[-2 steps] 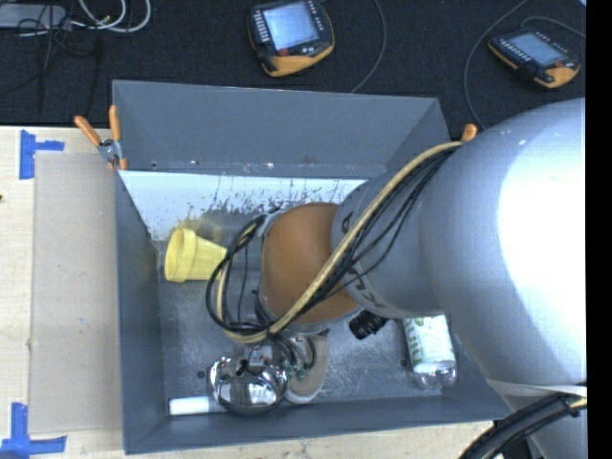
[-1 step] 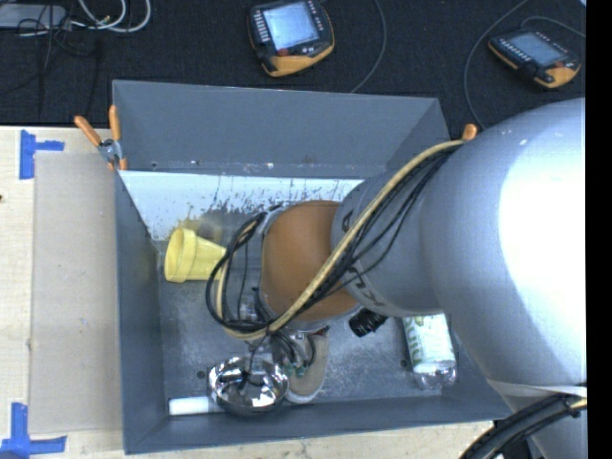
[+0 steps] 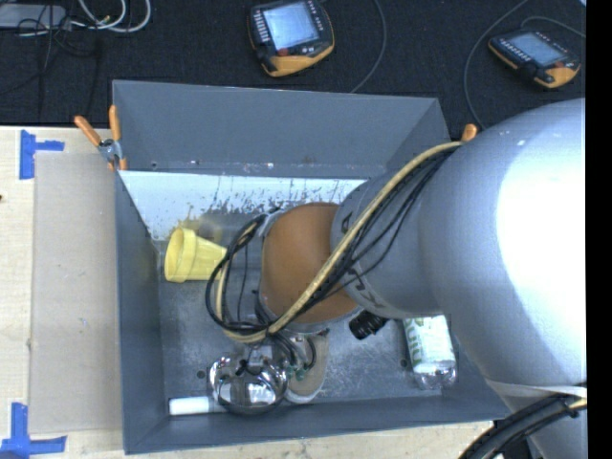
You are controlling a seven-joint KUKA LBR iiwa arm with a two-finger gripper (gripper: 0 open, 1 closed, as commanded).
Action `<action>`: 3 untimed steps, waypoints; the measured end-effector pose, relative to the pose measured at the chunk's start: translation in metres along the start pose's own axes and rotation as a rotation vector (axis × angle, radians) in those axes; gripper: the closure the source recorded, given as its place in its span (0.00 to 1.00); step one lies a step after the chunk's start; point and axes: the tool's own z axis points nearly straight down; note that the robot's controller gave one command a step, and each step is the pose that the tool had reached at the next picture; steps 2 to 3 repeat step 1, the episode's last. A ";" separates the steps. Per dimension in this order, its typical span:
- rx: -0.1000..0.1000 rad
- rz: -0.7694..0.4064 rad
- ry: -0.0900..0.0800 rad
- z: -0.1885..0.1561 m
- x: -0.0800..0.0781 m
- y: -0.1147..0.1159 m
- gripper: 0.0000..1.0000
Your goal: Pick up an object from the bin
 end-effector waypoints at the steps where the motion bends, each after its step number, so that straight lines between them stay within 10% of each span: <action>1: -0.002 0.001 -0.006 -0.002 -0.002 0.000 0.00; 3: -0.002 0.001 -0.006 -0.002 -0.002 0.000 0.00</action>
Offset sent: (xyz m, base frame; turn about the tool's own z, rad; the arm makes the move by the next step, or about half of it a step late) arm 0.0000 0.0000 0.0000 0.0000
